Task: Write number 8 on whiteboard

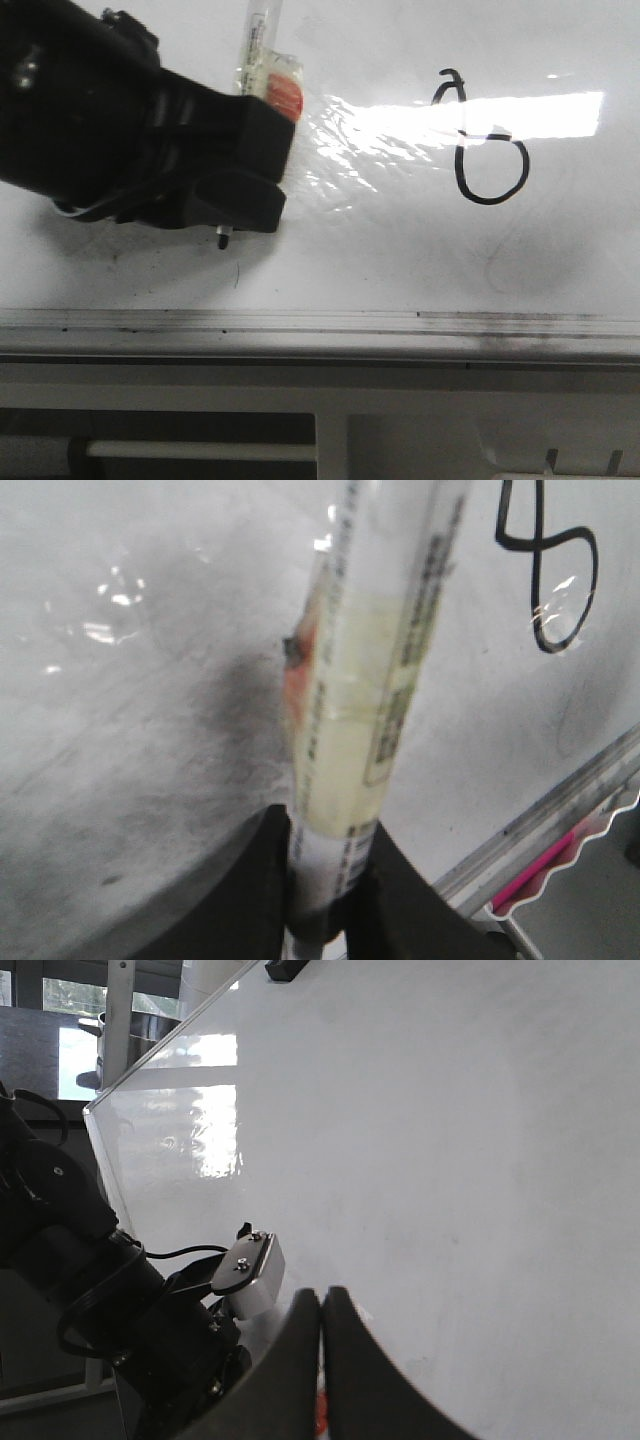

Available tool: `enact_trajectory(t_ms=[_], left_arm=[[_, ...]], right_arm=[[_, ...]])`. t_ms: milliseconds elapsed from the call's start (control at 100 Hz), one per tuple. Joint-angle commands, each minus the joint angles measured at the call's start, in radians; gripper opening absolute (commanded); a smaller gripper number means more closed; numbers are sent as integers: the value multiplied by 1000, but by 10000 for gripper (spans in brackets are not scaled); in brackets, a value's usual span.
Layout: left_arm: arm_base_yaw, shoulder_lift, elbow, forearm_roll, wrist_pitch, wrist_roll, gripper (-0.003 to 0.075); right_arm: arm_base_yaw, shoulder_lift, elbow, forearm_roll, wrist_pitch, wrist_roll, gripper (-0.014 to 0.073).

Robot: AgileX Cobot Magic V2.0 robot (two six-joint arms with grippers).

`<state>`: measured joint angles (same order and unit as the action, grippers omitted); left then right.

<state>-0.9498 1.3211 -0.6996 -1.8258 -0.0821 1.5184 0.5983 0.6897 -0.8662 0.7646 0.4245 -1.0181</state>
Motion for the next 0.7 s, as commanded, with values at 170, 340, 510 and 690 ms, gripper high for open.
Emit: enact_trajectory(t_ms=[170,340,510,690], left_arm=[[-7,50,-84,-40,-103,-44,-20],[-7,58,-86,-38,-126,-95,-20],[-7,58,-86,-38,-148,-208,-20],[-7,58,-86,-38,-141,-237,-20]], right_arm=[[-5,-4,-32,19,-48,6,-63],[-5,-4,-32,30,-27,6,-63],[-5,-4,-32,34,-19,6,-63],[-5,-4,-32,36,-19,6,-63]])
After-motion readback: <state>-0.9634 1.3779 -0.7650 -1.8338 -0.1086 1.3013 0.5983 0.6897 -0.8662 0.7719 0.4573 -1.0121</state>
